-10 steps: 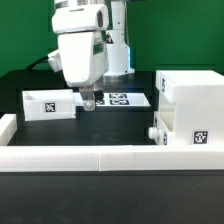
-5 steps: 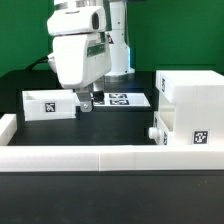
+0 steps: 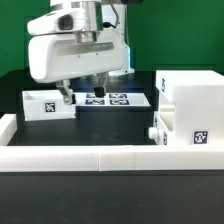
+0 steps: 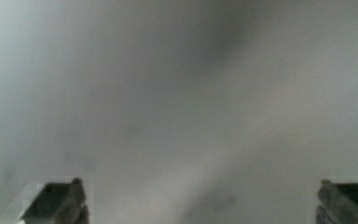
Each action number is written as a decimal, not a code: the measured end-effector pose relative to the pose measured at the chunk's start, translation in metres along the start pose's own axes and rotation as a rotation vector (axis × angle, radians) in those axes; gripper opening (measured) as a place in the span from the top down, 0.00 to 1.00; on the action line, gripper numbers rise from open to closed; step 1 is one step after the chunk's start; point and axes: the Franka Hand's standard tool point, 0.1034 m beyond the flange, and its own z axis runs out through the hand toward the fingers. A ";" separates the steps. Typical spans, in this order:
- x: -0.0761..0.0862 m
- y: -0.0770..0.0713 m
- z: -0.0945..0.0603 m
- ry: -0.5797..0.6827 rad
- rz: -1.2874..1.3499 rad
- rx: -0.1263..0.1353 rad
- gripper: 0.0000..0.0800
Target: Assemble drawer
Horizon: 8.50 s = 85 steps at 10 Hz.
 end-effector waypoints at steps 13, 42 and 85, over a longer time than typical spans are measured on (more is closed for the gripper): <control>-0.067 -0.029 -0.003 -0.066 0.376 0.027 0.19; -0.026 -0.064 0.024 -0.074 0.255 0.040 0.95; 0.099 -0.013 0.010 -0.090 -0.901 0.077 0.95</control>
Offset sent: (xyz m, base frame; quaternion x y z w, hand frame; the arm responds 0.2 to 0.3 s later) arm 0.0000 0.0000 0.0000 0.0000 0.0000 0.1938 0.9810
